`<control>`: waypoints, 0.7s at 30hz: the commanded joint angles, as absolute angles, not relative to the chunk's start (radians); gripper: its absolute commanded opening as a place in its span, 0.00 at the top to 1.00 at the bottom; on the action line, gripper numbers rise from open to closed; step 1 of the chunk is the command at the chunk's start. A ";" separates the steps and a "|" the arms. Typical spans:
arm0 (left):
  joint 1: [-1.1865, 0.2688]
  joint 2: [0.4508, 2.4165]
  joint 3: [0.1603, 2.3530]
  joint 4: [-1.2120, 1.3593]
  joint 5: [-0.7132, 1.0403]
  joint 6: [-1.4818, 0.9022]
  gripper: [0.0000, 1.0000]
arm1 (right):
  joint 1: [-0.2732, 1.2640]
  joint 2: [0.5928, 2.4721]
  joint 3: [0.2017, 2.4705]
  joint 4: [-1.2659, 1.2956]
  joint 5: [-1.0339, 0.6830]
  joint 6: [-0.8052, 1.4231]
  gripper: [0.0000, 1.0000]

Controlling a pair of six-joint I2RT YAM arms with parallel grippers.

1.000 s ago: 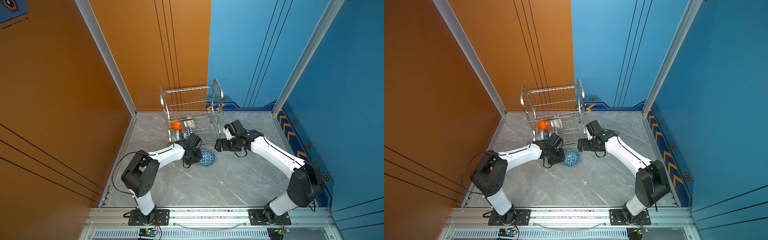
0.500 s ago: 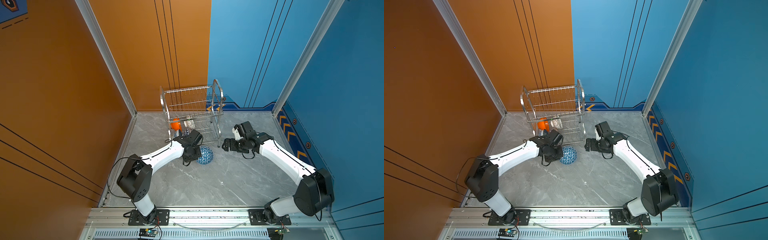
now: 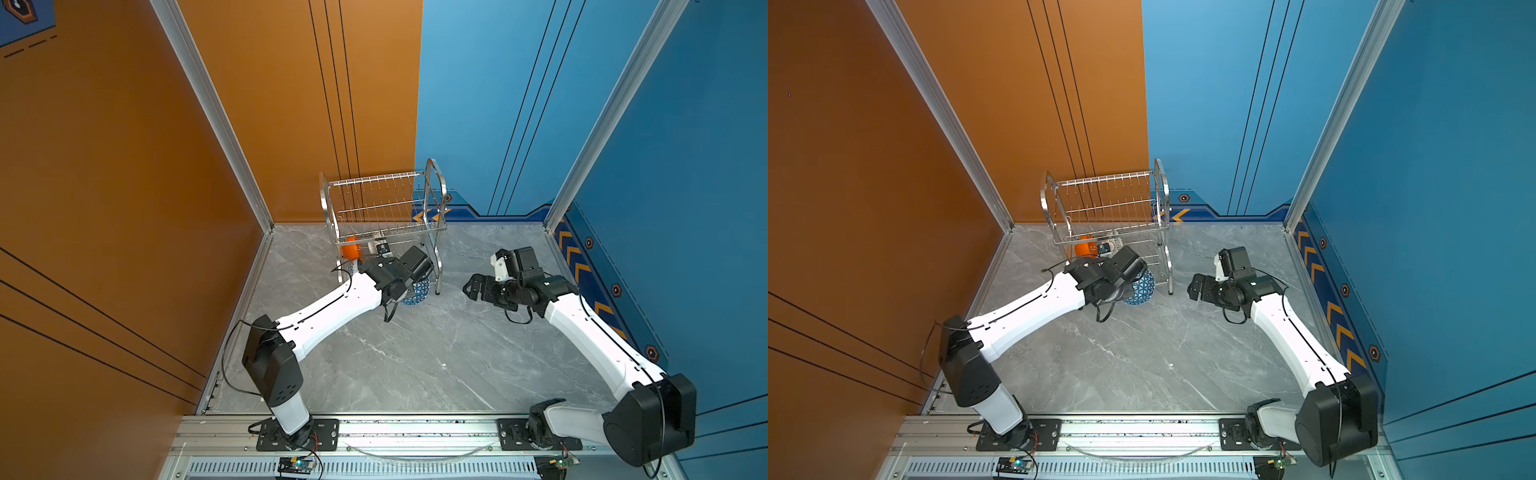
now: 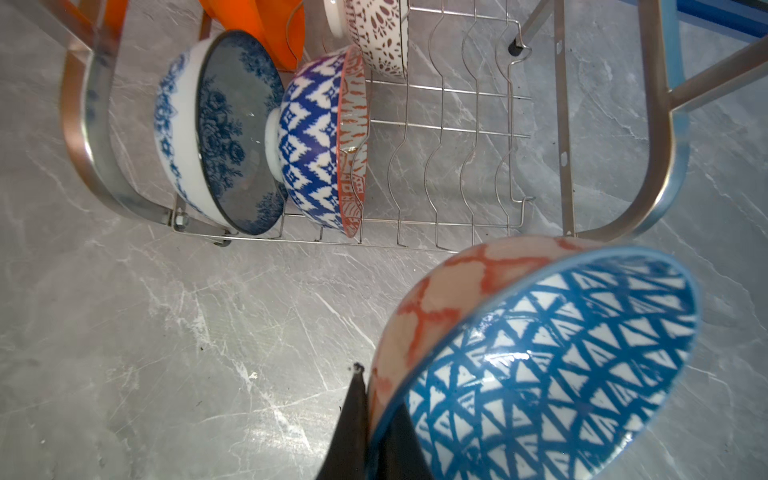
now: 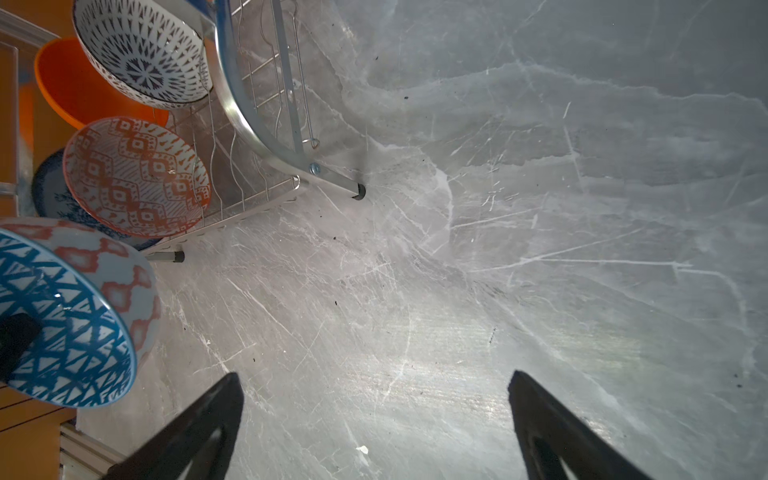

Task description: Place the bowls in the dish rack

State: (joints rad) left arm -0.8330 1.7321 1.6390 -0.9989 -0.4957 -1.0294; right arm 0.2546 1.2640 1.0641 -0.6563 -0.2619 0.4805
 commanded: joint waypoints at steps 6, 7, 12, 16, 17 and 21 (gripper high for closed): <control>-0.885 1.989 2.016 -1.506 -0.814 -1.357 1.00 | 0.210 1.134 0.997 -0.672 -0.314 0.544 0.00; -0.885 2.007 2.039 -1.537 -0.817 -1.396 1.00 | 0.213 1.121 0.993 -0.672 -0.318 0.555 0.00; -0.881 2.084 2.105 -1.642 -0.798 -1.548 1.00 | 0.213 1.053 0.992 -0.723 -0.322 0.567 0.00; -0.884 2.135 2.149 -1.691 -0.794 -1.617 1.00 | 0.212 0.997 0.989 -0.769 -0.327 0.576 0.00; -0.884 2.148 2.161 -1.706 -0.792 -1.638 1.00 | 0.212 0.981 0.990 -0.781 -0.327 0.577 0.00; -0.884 2.221 2.253 -1.799 -0.801 -1.713 1.00 | 0.193 0.924 0.991 -0.840 -0.331 0.577 0.00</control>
State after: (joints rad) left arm -0.8783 2.1841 2.1838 -1.6016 -0.7391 -1.6073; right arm 0.2077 0.9600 0.9970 -0.7578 -0.3164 0.5594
